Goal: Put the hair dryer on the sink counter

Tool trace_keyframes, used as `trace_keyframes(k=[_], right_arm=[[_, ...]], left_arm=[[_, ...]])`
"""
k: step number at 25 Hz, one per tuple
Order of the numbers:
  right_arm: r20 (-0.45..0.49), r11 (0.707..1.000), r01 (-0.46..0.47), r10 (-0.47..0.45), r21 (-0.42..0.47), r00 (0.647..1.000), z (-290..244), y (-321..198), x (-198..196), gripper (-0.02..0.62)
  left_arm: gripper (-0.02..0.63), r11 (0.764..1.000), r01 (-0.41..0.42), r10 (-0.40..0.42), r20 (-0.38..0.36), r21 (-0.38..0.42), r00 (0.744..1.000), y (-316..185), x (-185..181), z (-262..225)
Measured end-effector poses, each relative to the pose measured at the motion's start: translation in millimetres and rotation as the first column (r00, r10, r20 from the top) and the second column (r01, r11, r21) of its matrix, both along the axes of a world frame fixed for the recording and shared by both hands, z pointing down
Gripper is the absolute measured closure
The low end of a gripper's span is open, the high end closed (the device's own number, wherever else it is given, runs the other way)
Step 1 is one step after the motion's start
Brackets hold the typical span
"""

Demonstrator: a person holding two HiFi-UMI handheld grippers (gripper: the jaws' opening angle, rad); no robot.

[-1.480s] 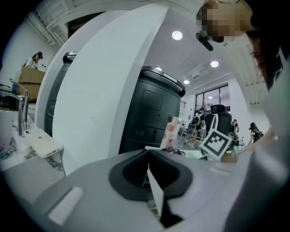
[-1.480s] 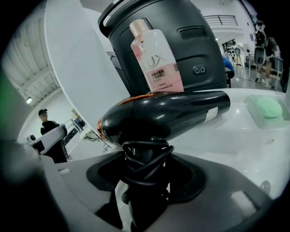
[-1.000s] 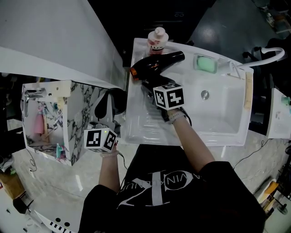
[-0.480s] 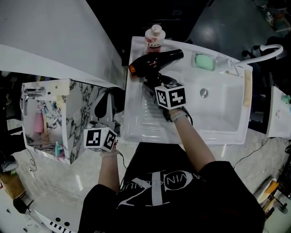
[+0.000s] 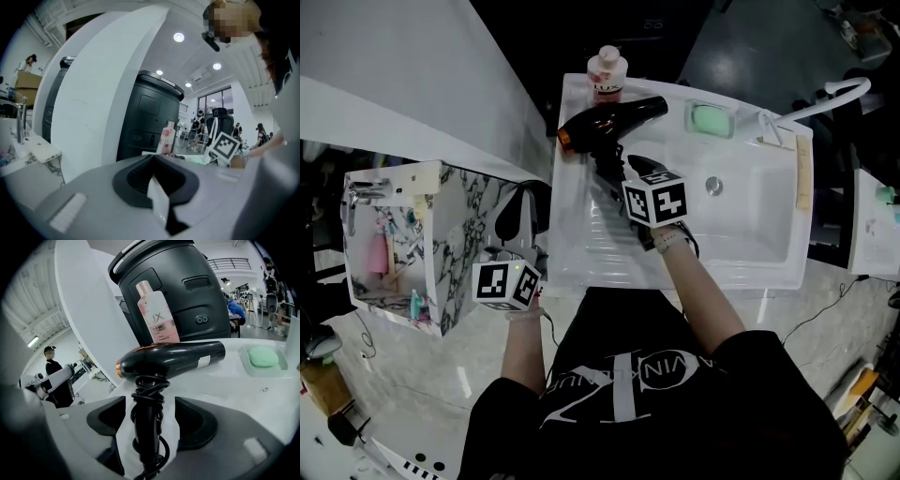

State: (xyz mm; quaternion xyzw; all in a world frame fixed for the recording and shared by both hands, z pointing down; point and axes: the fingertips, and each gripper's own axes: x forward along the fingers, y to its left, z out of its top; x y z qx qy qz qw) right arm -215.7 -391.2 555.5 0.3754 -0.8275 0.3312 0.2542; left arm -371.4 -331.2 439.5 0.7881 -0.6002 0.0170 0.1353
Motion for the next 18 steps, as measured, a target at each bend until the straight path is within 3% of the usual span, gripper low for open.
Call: trace_keyframes(k=[11,18], right_arm=[[0.025,0.999,0.0,-0.001,0.036,1.0,-19.0,30.7,12.9,0.261],[0.028,0.996,-0.014,0.011,0.085,1.0,-34.7,49.7,25.2,0.345]], left_arm=[[0.606,1.0,-0.019,0.019,0.005,0.023,1.0,26.2,10.9,-9.8],[0.606,0.999,-0.022,0.022,0.007,0.033,1.0,43.5,13.9,-15.4]])
